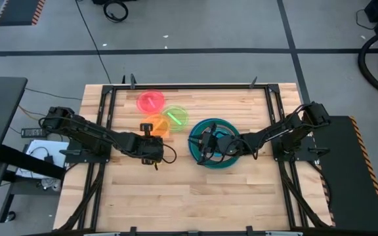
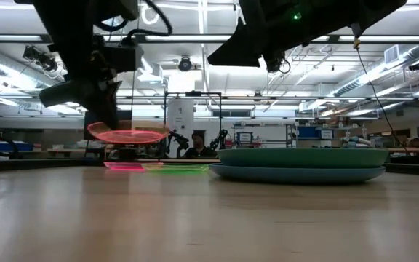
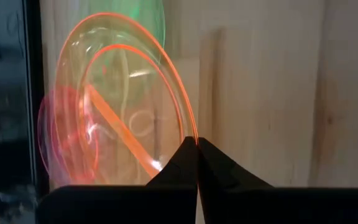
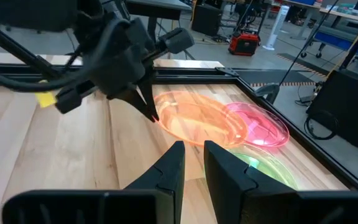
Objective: Stack plastic plates
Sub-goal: Stack the orange plate on top of the light blue plate
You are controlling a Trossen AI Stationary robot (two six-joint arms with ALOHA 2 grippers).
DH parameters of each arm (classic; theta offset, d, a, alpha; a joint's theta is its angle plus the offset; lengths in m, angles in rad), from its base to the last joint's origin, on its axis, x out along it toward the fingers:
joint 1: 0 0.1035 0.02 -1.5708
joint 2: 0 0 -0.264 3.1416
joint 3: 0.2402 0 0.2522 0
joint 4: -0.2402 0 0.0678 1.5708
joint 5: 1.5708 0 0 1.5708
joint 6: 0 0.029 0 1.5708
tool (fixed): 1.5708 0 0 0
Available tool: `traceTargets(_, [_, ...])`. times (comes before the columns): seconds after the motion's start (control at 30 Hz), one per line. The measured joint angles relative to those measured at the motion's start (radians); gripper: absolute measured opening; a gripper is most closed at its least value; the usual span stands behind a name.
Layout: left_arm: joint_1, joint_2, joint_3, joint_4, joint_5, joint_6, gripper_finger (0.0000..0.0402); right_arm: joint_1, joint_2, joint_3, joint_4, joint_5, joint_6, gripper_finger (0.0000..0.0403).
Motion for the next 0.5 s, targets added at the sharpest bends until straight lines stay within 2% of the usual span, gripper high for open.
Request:
traceTargets(0.33, [0.011, 0.000, 0.000, 0.237, -0.001, 0.264, 0.0002, 0.006, -0.030, -0.001, -0.016, 0.020, -0.016, 0.0071])
traceTargets(0.5, [0.010, 0.000, 0.000, 0.346, 0.002, 0.389, 0.0002, 0.029, -0.080, 0.000, -0.061, 0.095, -0.021, 0.0071])
